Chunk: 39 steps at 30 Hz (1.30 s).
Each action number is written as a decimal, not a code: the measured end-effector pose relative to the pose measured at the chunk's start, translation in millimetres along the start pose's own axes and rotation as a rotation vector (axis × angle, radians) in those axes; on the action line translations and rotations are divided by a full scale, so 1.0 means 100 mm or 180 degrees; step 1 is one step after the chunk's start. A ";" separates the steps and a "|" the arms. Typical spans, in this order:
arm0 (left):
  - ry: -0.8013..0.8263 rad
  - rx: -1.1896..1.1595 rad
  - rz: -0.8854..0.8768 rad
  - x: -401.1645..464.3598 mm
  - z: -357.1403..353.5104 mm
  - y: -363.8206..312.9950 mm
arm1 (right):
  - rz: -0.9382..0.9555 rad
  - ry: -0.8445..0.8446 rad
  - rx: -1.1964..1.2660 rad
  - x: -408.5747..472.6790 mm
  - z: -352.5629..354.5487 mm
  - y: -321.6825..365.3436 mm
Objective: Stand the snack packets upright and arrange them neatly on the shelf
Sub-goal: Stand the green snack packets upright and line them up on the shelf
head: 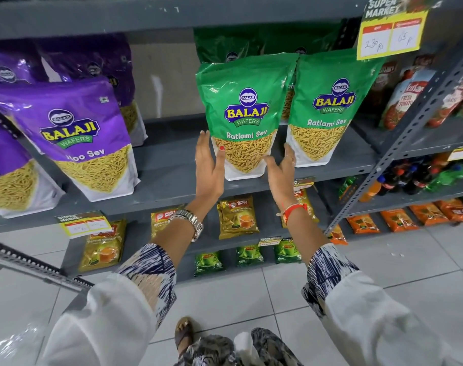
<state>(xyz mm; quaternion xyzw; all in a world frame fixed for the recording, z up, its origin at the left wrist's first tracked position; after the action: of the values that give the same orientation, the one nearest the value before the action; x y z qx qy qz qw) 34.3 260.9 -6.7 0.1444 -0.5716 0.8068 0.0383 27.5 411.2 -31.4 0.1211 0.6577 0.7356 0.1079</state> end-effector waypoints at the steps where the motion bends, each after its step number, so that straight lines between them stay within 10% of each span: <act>1: -0.0183 0.0058 -0.0189 -0.06 -0.03 -0.05 | -0.0015 -0.0139 0.0066 0.00 0.07 -0.03; 12: 0.1135 -0.1017 0.1021 0.10 -1.28 -0.35 | -0.0529 -0.0757 0.0416 0.64 1.20 -0.07; 21: 0.0778 -0.1630 0.1612 0.54 -1.80 -0.39 | -0.0753 0.0159 0.0702 1.48 1.54 -0.57; 39: 0.1055 -0.1359 0.1577 0.42 -1.89 -0.41 | -0.0618 -0.0072 0.0854 1.14 1.44 -0.17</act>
<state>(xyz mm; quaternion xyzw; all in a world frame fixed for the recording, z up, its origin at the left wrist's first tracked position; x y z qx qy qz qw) -32.4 446.9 -15.0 -0.1423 -0.7308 0.6665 -0.0368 -34.9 585.1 -29.2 0.0786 0.7573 0.6259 0.1688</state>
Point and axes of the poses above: each hand's wrist, its own x-axis towards the middle knuckle, its own z-axis out of the back of the hand, y = z × x, the point moved 1 cm from there along x, towards the middle knuckle, and after that the axes turned 3 degrees about y, right-handed, at the moved point
